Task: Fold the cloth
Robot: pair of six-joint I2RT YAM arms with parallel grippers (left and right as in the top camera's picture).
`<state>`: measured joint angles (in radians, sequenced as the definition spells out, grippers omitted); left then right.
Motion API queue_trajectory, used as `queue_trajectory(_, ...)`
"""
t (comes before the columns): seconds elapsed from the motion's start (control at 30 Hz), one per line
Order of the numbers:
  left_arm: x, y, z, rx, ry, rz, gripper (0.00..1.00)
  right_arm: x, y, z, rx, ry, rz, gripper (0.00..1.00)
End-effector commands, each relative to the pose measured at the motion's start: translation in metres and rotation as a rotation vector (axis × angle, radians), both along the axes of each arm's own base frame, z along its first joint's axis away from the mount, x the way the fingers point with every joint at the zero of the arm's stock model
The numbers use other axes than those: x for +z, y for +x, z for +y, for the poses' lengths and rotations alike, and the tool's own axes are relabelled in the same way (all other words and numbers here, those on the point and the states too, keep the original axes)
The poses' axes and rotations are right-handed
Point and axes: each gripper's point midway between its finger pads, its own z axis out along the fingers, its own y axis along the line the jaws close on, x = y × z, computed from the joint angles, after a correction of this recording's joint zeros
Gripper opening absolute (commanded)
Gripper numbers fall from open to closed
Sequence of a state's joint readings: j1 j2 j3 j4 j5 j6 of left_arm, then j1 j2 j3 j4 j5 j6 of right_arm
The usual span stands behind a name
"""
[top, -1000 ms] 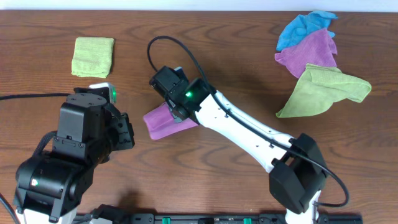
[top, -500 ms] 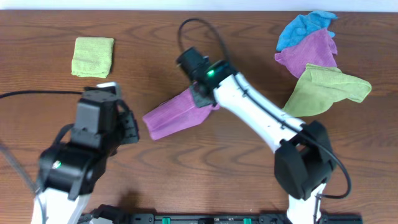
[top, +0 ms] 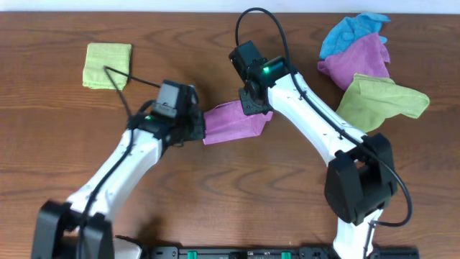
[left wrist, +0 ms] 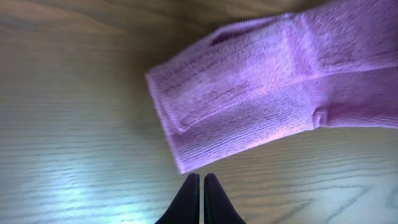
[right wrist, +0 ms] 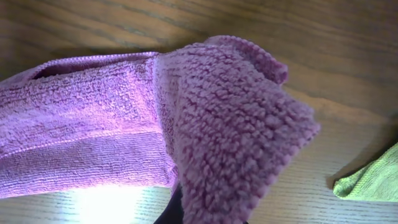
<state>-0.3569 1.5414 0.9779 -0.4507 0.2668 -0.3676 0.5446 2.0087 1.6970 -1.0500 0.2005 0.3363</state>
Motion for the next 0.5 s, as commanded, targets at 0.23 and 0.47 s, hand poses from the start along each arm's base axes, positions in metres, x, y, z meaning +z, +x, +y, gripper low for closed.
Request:
queue_trajectory(0.23,-0.054,0.0,-0.011,0.0,0.012,0.119,0.06,-0.005,-0.001,0.002,0.006,-0.007,0.011,0.01)
queue_trajectory(0.47,-0.075,0.007,-0.009,0.019,0.037,0.127,0.06,-0.006,-0.004,0.005,0.011,0.014,0.024,0.01)
